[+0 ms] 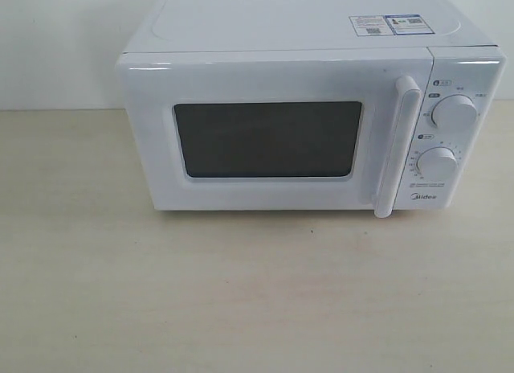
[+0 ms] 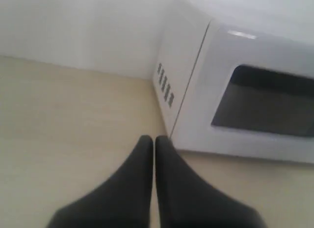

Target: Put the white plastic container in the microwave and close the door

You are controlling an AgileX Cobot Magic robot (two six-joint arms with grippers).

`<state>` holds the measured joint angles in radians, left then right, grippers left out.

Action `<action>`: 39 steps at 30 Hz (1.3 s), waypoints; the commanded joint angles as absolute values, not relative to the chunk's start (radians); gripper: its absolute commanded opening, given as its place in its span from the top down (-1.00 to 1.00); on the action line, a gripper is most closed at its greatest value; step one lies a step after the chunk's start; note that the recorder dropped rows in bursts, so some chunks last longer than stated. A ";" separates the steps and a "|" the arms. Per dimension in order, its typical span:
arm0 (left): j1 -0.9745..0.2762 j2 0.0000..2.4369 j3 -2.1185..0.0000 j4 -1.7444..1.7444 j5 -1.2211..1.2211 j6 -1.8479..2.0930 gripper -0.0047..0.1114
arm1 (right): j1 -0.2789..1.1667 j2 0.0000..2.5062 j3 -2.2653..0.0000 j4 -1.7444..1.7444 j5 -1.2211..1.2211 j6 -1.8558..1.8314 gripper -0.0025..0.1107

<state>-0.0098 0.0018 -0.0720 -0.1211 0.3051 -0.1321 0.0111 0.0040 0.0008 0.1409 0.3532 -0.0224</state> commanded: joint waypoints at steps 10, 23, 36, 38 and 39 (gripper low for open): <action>0.001 0.000 0.000 0.009 0.292 0.022 0.85 | 0.011 0.000 0.000 0.142 0.348 -0.024 0.96; 0.001 0.000 0.000 0.007 0.292 0.024 0.85 | 0.011 0.000 0.000 0.142 0.348 -0.024 0.96; 0.001 0.000 0.000 0.007 0.292 0.024 0.85 | 0.011 0.000 0.000 0.142 0.348 -0.024 0.96; 0.001 0.000 0.000 0.007 0.292 0.024 0.85 | 0.011 0.000 0.000 0.142 0.348 -0.024 0.96; 0.001 0.000 0.000 0.007 0.292 0.024 0.85 | 0.011 0.000 0.000 0.142 0.348 -0.024 0.96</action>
<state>0.0000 0.0018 -0.0043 0.0157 0.2930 0.0186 0.0111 0.0040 0.0008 0.1409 0.3532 -0.0224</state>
